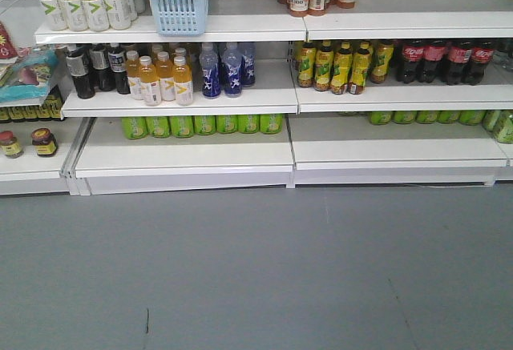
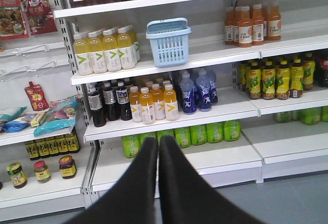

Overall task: Place coke in basket with both arms
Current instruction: 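Drive the base toward the shelf holding the light-blue basket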

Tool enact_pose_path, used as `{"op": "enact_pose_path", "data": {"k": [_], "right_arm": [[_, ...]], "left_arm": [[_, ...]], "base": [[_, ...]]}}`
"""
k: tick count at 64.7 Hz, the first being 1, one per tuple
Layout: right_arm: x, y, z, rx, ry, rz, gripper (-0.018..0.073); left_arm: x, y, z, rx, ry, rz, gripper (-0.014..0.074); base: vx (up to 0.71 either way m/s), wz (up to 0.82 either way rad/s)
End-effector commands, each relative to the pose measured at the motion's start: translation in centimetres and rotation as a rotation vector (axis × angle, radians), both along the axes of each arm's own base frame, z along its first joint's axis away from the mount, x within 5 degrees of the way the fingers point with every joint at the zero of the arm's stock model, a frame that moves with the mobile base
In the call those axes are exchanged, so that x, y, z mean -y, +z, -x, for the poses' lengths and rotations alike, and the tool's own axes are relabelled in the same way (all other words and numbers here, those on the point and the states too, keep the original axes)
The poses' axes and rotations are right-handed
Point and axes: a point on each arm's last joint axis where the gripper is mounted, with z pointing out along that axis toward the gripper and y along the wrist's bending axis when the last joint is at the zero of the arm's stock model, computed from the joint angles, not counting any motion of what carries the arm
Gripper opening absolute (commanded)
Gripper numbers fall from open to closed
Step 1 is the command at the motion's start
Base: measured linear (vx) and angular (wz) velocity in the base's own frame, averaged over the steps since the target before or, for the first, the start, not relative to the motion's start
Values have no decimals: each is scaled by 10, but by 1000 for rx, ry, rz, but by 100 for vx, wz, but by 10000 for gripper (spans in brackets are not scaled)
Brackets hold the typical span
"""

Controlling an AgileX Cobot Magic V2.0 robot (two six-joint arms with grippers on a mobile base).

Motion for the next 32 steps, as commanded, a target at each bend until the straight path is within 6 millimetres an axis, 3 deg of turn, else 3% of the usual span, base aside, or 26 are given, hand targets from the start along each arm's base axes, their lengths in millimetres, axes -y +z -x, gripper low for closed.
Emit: {"op": "enact_pose_path", "data": {"k": [1,32], "right_arm": [[1,3,1,75,-8,11,-10],[1,3,1,75,-8,11,-10]], "left_arm": [[1,8,2,88,-10,2,-6],[1,8,2,88,-10,2,-6]], "base": [[0,0],[0,0]]}}
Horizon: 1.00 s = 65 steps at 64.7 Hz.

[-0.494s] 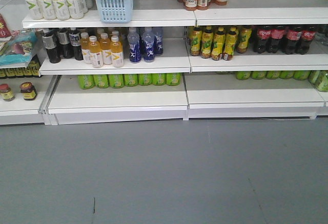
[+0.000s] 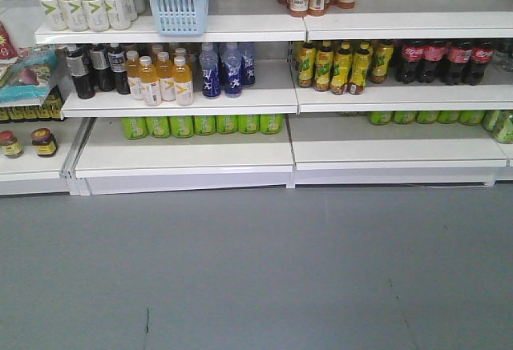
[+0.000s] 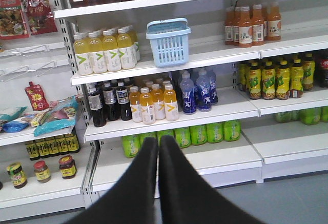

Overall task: Place coke in basket with both arms
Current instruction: 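Drive the base toward the shelf holding the light-blue basket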

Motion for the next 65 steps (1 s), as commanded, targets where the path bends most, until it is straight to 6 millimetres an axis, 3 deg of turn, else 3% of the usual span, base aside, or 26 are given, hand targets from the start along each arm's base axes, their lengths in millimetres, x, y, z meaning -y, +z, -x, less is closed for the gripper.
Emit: {"op": "enact_pose_path", "data": {"k": [1,65], "right_arm": [[1,3,1,75,-8,11,-10],[1,4,1,75,-8,11,-10]], "left_arm": [[1,8,2,88,-10,2,-6],[1,8,2,88,-10,2,-6]], "base": [[0,0],[9,-2]]}}
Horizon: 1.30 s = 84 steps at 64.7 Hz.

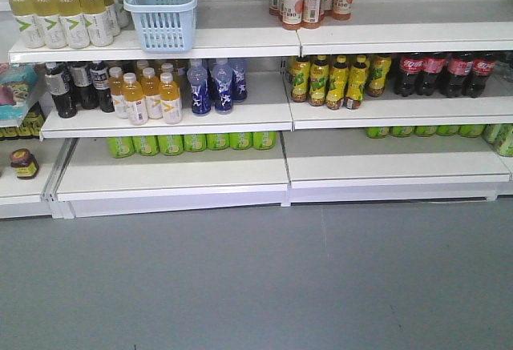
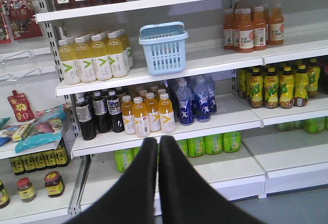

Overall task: Place coke in basket with both arms
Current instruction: 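Drive the base toward the shelf holding the light-blue basket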

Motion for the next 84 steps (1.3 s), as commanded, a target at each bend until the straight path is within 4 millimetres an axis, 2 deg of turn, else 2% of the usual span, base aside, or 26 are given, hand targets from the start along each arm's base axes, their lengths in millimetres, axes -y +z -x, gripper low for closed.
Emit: {"op": "enact_pose_path", "data": {"k": [1,84], "right_arm": [[1,4,1,75,-8,11,-10],[1,4,1,75,-8,11,-10]], "left_arm": [[1,8,2,88,-10,2,-6],[1,8,2,88,-10,2,-6]], "base": [[17,-3],[16,3]]}}
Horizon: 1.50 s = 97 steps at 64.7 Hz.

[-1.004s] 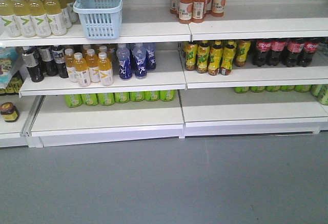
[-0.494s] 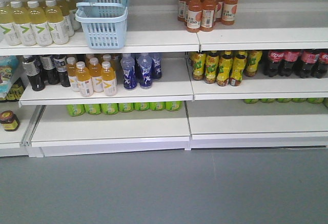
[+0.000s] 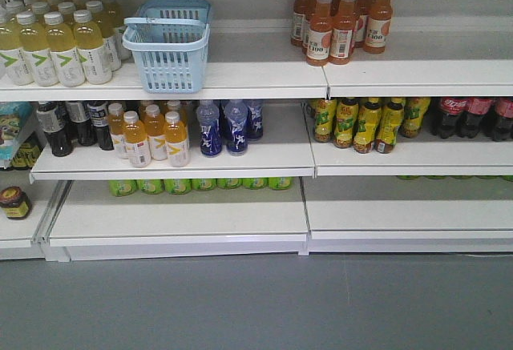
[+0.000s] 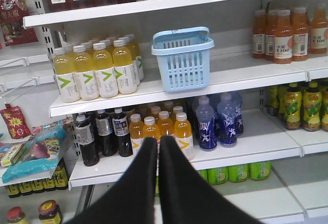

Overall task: Place coke in basket with both arms
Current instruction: 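Drive the base toward the shelf holding the light-blue basket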

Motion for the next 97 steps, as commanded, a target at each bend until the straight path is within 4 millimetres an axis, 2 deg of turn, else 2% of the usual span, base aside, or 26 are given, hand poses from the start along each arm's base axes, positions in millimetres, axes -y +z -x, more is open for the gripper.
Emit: {"op": "enact_pose_path", "data": {"k": [1,97], "right_arm": [[1,4,1,75,-8,11,-10],[1,3,1,74,-8,11,-10]], "left_arm": [[1,8,2,88,-10,2,-6],[1,8,2,88,-10,2,-6]], "base": [[15,3],[14,1]]}}
